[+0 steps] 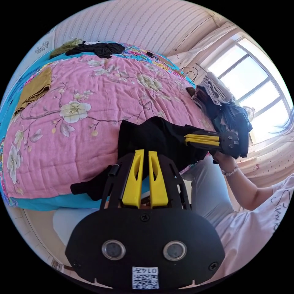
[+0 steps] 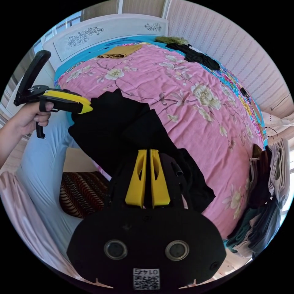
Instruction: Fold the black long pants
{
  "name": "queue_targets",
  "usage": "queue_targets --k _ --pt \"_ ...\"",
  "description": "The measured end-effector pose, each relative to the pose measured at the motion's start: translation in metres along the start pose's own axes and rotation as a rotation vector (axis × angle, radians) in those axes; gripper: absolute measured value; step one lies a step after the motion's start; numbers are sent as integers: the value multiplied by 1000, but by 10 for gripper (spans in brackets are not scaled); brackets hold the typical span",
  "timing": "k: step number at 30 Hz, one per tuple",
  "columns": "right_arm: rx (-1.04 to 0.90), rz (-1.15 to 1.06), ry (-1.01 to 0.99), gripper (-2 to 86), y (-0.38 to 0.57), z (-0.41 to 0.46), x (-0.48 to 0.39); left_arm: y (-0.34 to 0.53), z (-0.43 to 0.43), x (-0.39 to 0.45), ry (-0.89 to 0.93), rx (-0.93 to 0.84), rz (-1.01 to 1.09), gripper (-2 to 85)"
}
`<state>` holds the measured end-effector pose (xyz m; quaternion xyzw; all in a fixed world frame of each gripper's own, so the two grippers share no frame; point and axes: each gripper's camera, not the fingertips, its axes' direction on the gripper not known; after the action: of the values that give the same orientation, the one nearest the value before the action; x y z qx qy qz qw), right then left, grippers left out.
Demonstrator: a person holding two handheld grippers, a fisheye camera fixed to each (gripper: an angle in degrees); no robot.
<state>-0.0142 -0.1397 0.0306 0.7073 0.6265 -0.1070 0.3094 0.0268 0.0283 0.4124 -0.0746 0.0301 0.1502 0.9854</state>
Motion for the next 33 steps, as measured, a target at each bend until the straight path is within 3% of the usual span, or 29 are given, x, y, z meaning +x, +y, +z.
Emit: queue_targets --k 25,33 --pt "163 94 -58 3 56 -102 32 30 -104 79 26 57 154 3" --pt "257 180 -53 1 78 -145 54 32 -164 133 115 150 342 -4"
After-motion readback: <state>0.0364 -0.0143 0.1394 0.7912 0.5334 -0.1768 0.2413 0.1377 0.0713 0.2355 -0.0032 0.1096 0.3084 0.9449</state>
